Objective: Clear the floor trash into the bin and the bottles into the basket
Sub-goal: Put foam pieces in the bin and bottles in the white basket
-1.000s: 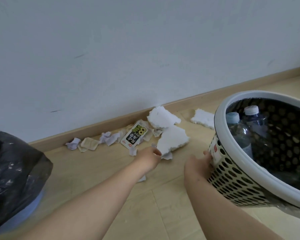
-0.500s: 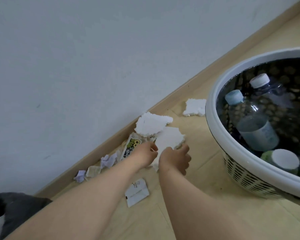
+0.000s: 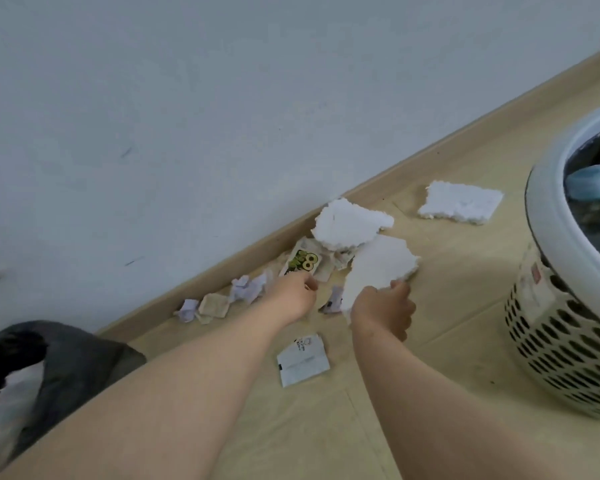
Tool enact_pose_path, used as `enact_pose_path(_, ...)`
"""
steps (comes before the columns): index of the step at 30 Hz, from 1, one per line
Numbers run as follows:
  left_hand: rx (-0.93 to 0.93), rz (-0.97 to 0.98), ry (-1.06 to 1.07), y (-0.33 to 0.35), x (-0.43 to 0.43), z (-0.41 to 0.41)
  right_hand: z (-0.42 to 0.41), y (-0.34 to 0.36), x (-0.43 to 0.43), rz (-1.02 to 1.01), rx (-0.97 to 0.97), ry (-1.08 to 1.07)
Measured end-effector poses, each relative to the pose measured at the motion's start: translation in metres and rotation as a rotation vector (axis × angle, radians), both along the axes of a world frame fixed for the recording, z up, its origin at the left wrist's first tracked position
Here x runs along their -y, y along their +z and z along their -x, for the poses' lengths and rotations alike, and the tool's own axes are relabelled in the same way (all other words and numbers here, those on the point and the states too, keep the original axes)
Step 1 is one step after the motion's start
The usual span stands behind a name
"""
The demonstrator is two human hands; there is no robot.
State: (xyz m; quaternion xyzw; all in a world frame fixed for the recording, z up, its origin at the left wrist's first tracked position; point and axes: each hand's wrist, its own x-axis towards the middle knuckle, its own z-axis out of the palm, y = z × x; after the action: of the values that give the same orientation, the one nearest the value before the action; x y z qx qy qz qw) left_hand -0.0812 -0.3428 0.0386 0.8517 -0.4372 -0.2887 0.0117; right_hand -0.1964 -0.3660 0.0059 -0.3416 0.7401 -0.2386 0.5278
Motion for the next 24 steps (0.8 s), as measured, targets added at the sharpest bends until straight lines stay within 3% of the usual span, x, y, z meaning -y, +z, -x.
enact_pose_path(7,-0.235,0.198,0.085,-0.041,-0.017,0.001,0.028,-0.035,-0.018,0.086,-0.282,0.047)
enact_pose_path(13,-0.482,0.297,0.42,-0.064,-0.043,-0.037,0.006,-0.029,-0.023,0.177,-0.496,0.287)
enact_pose_path(19,-0.503,0.281,0.348,-0.053,-0.026,-0.073,-0.022,0.011,0.006,0.227,-0.6,0.493)
enact_pose_path(24,-0.41,0.225,0.249,-0.06,-0.028,-0.071,-0.03,0.006,0.037,0.249,-0.588,0.524)
